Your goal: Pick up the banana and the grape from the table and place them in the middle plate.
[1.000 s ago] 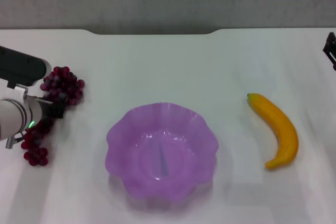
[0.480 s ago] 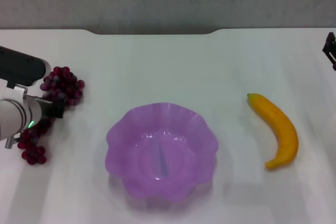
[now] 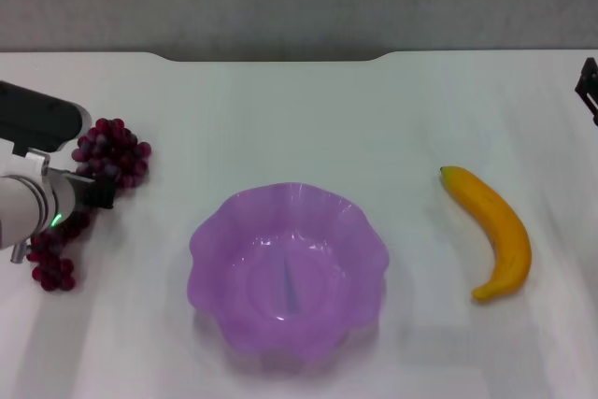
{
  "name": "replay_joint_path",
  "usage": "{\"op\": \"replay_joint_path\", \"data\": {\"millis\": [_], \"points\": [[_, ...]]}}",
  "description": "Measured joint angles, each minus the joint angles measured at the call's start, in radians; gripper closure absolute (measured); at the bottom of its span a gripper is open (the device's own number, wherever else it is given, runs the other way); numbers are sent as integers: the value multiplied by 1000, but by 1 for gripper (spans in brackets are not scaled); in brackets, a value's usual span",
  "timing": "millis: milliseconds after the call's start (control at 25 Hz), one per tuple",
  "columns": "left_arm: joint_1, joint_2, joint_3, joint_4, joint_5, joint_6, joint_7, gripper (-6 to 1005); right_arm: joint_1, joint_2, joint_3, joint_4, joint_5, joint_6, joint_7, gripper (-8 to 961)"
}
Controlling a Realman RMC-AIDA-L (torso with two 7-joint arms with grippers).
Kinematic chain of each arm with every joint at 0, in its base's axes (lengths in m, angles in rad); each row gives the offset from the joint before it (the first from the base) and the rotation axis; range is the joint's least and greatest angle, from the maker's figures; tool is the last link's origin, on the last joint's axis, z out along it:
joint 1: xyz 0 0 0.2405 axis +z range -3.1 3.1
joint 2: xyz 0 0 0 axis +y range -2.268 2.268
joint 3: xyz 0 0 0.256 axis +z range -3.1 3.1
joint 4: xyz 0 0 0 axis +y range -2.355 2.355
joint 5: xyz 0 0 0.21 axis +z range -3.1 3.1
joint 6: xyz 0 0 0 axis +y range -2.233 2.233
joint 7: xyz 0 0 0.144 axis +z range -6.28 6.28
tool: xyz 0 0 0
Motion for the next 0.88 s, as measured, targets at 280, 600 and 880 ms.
{"op": "replay_joint_path", "data": {"millis": [280, 600, 880], "points": [[22, 0, 0, -38, -6, 4, 0, 763, -2, 0, 0, 1, 0, -2, -1, 69], [69, -2, 16, -126, -21, -2, -3, 793, -2, 0, 0, 1, 0, -2, 0, 69], [80, -2, 24, -149, -32, -5, -3, 801, -2, 0, 0, 2, 0, 0, 0, 69]]}}
